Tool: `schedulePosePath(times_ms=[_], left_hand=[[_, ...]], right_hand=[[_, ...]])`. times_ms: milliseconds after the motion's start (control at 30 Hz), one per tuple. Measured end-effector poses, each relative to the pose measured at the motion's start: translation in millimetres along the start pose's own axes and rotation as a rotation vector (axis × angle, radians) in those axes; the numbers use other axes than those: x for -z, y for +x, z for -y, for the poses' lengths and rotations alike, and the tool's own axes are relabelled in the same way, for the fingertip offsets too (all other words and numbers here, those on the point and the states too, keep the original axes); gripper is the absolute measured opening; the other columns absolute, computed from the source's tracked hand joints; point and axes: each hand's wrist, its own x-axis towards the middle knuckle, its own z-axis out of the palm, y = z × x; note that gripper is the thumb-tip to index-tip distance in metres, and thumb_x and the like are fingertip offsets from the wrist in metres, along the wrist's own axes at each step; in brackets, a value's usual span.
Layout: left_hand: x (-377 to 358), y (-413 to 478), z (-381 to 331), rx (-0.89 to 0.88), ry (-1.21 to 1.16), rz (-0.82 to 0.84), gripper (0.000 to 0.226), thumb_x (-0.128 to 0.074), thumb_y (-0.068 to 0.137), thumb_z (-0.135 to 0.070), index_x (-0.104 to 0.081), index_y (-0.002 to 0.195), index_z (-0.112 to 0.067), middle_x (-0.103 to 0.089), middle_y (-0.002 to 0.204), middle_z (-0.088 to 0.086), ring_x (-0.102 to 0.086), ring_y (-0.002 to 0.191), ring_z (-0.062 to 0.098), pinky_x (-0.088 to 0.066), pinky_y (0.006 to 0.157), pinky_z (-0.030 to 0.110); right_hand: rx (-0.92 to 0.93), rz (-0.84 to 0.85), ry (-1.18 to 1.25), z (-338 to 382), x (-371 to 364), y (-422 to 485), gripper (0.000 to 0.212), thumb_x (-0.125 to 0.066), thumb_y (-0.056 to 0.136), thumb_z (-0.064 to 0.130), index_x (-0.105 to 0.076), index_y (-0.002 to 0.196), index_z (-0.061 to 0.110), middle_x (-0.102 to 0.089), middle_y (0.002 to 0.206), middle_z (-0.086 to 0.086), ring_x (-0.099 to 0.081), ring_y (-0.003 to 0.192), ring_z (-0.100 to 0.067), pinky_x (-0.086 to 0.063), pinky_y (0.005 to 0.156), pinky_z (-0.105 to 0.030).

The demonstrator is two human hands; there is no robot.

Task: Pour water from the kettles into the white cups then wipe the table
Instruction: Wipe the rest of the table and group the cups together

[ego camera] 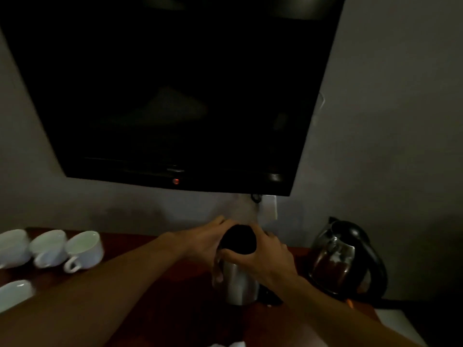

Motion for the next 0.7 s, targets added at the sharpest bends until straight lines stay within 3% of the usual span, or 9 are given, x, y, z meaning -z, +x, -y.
schedulePosePath(times_ms=[233, 367, 433, 567, 700], left_hand=[[-16.1, 129.1, -21.5, -0.111, 0.006, 0.102, 0.127, -0.098, 0.047, -0.037, -0.018, 0.145, -0.044, -0.031, 0.127, -0.014, -0.041, 0.128, 0.016, -0.048, 0.103, 0.044], [-20.5, 179.4, -25.7, -0.198, 0.101, 0.196, 0.116, -0.096, 0.053, -0.034, -0.024, 0.144, -0.035, -0.034, 0.130, -0.010, -0.043, 0.124, 0.014, -0.047, 0.102, 0.039], [-29.6, 198.8, -18.4, -0.228, 0.142, 0.225, 0.117, -0.095, 0.054, -0.035, -0.023, 0.146, -0.039, -0.035, 0.135, -0.009, -0.043, 0.126, 0.014, -0.046, 0.104, 0.038], [-51.6, 214.9, 0.9, -0.238, 0.169, 0.176, 0.106, -0.085, 0.069, -0.034, -0.018, 0.149, -0.051, -0.033, 0.148, -0.005, -0.044, 0.132, 0.021, -0.046, 0.104, 0.049], [-54.9, 216.1, 2.6, -0.253, 0.171, 0.229, 0.121, -0.087, 0.056, -0.055, -0.009, 0.149, -0.055, -0.027, 0.153, -0.004, -0.039, 0.136, 0.021, -0.043, 0.107, 0.048]], right_hand=[[-0.167, -0.069, 0.032, -84.6, 30.0, 41.0, 0.101, -0.060, 0.065, 0.089, -0.030, 0.147, 0.038, -0.054, 0.135, 0.002, -0.061, 0.117, -0.025, -0.056, 0.090, -0.040], [-0.300, -0.132, 0.050, -111.9, 25.7, 54.9, 0.100, -0.060, 0.063, 0.089, -0.034, 0.143, 0.037, -0.056, 0.131, 0.000, -0.062, 0.114, -0.025, -0.056, 0.089, -0.041], [-0.370, -0.135, 0.076, -119.2, 18.6, 60.9, 0.101, -0.058, 0.059, 0.091, -0.034, 0.140, 0.036, -0.055, 0.128, -0.001, -0.062, 0.112, -0.026, -0.057, 0.088, -0.042], [-0.461, -0.120, 0.140, -122.3, 3.0, 62.0, 0.100, -0.060, 0.058, 0.090, -0.035, 0.137, 0.034, -0.053, 0.127, -0.001, -0.062, 0.110, -0.025, -0.059, 0.087, -0.042], [-0.499, -0.105, 0.088, -117.0, 1.6, 61.0, 0.098, -0.061, 0.064, 0.088, -0.035, 0.139, 0.031, -0.051, 0.128, -0.003, -0.062, 0.110, -0.025, -0.058, 0.086, -0.038]])
